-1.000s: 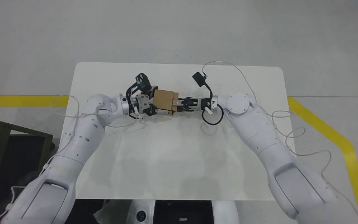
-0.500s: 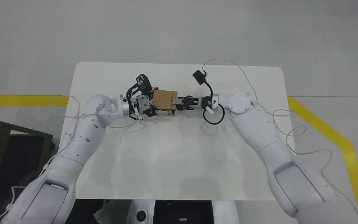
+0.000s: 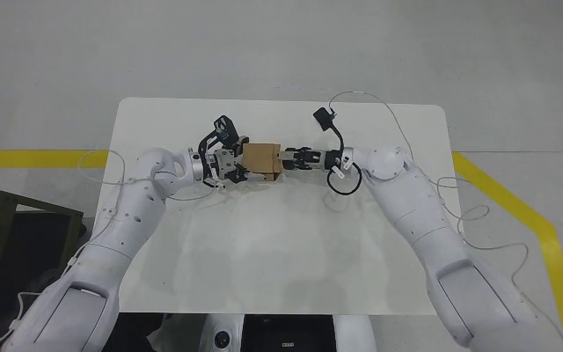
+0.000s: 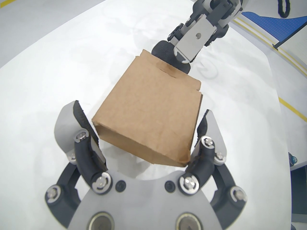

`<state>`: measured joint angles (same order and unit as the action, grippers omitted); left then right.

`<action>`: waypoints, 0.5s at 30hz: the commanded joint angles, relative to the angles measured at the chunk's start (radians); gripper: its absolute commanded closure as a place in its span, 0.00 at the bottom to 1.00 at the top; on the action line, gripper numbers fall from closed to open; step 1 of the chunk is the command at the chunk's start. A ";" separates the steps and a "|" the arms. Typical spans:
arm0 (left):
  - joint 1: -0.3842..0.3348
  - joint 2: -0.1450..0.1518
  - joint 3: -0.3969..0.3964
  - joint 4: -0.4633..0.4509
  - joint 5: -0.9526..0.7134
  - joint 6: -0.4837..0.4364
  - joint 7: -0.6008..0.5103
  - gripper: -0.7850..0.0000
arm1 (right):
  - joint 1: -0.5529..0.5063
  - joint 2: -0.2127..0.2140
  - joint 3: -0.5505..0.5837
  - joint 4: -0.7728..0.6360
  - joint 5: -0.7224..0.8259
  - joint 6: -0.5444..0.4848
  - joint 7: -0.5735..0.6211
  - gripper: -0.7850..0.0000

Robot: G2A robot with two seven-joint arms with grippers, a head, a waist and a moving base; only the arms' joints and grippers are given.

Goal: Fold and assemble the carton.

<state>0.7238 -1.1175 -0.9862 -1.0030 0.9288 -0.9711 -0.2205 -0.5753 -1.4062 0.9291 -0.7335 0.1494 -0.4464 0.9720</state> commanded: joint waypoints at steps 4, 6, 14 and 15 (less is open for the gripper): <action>-0.002 0.000 0.000 0.001 0.002 -0.002 0.003 0.00 | -0.022 0.013 0.017 -0.034 -0.026 0.027 -0.012 1.00; -0.002 0.000 0.000 0.002 0.002 -0.003 0.004 0.00 | -0.030 0.015 0.018 -0.049 -0.032 0.044 -0.007 1.00; -0.003 -0.001 0.001 0.003 0.003 -0.002 0.005 0.00 | -0.037 0.006 -0.007 -0.082 -0.023 0.074 0.021 1.00; -0.003 -0.001 0.001 0.003 0.002 -0.002 0.005 0.00 | -0.036 0.005 -0.010 -0.080 -0.021 0.074 0.021 1.00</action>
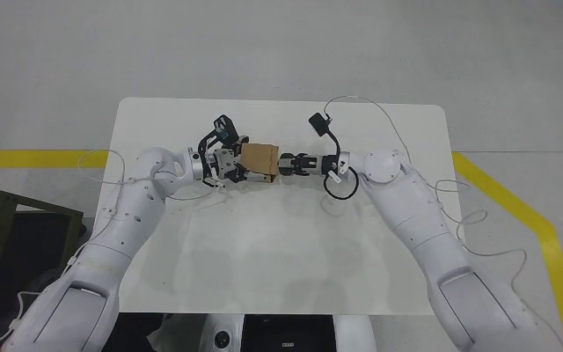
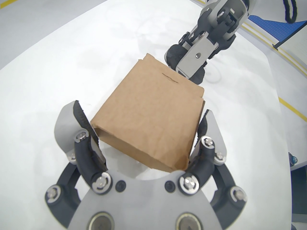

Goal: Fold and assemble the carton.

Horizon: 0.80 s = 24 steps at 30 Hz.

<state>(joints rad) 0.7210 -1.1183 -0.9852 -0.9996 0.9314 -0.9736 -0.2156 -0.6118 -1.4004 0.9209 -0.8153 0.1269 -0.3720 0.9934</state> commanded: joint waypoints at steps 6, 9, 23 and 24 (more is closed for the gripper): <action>0.001 -0.001 0.003 -0.007 -0.002 0.002 -0.001 0.00 | 0.012 -0.008 -0.013 0.022 0.007 -0.008 0.001 1.00; 0.002 -0.002 0.004 -0.010 -0.005 0.002 -0.004 0.00 | 0.018 -0.012 -0.018 0.031 0.011 -0.013 0.001 1.00; 0.005 0.001 -0.005 -0.006 -0.021 0.004 -0.007 0.00 | 0.034 -0.021 -0.022 0.062 0.021 -0.044 0.003 1.00; 0.005 0.001 -0.010 -0.002 -0.033 0.005 -0.007 0.00 | 0.033 -0.019 -0.018 0.060 0.019 -0.048 0.003 1.00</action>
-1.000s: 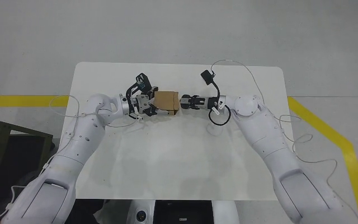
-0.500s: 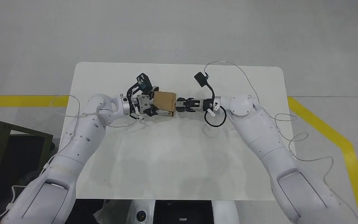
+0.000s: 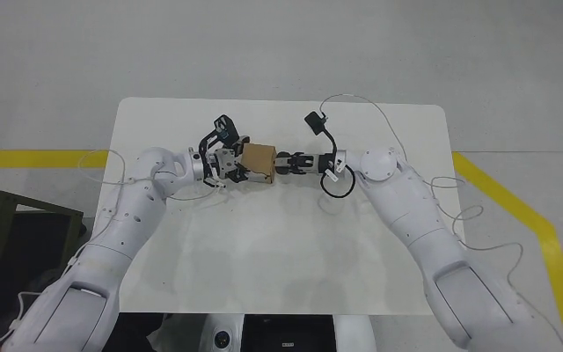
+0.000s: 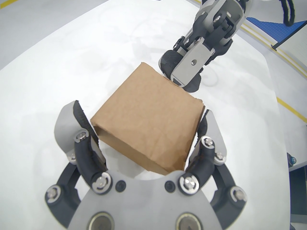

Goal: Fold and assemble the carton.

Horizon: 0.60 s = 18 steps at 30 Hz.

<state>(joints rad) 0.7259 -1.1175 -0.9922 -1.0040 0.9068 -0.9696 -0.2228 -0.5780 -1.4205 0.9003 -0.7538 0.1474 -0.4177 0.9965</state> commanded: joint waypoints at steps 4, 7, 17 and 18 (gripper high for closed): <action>0.000 0.004 -0.024 0.014 -0.079 0.008 -0.029 0.00 | -0.011 0.012 0.022 -0.013 -0.015 -0.021 -0.006 0.96; -0.001 0.010 -0.046 0.014 -0.147 0.013 -0.067 0.00 | -0.025 0.024 0.046 -0.038 -0.027 -0.039 -0.016 0.94; 0.001 0.044 -0.169 -0.018 -0.384 0.129 -0.198 0.00 | -0.102 0.078 0.142 -0.184 -0.115 -0.112 -0.041 0.03; 0.003 0.045 -0.174 -0.021 -0.394 0.140 -0.201 0.00 | -0.108 0.081 0.148 -0.193 -0.117 -0.120 -0.040 0.00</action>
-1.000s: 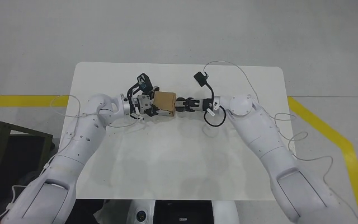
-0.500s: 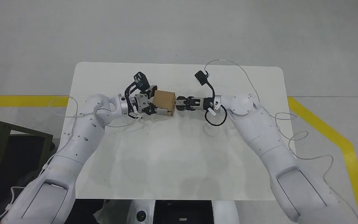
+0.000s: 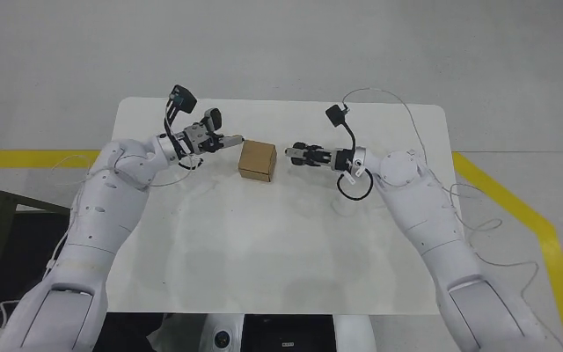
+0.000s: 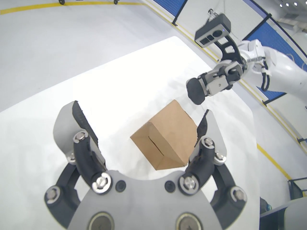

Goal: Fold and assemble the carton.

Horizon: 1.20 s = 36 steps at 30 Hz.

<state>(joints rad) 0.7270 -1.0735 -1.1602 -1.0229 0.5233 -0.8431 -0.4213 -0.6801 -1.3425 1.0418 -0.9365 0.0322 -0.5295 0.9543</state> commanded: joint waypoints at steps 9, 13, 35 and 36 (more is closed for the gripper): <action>-0.017 0.019 -0.073 -0.003 -0.013 0.099 -0.013 0.00 | -0.082 0.066 0.151 -0.147 -0.208 -0.127 -0.098 0.00; -0.038 0.026 -0.096 0.006 0.021 0.115 0.002 0.00 | -0.114 0.093 0.223 -0.218 -0.341 -0.149 -0.163 0.00; -0.149 0.037 -0.116 0.120 0.112 0.078 0.083 0.00 | -0.207 0.169 0.429 -0.492 -0.662 -0.148 -0.340 0.00; -0.149 0.037 -0.116 0.121 0.111 0.075 0.084 0.00 | -0.206 0.170 0.430 -0.492 -0.659 -0.151 -0.335 0.00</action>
<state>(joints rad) 0.5783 -1.0369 -1.2764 -0.9028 0.6344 -0.7655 -0.3390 -0.8871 -1.1737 1.4704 -1.4291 -0.6302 -0.6778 0.6146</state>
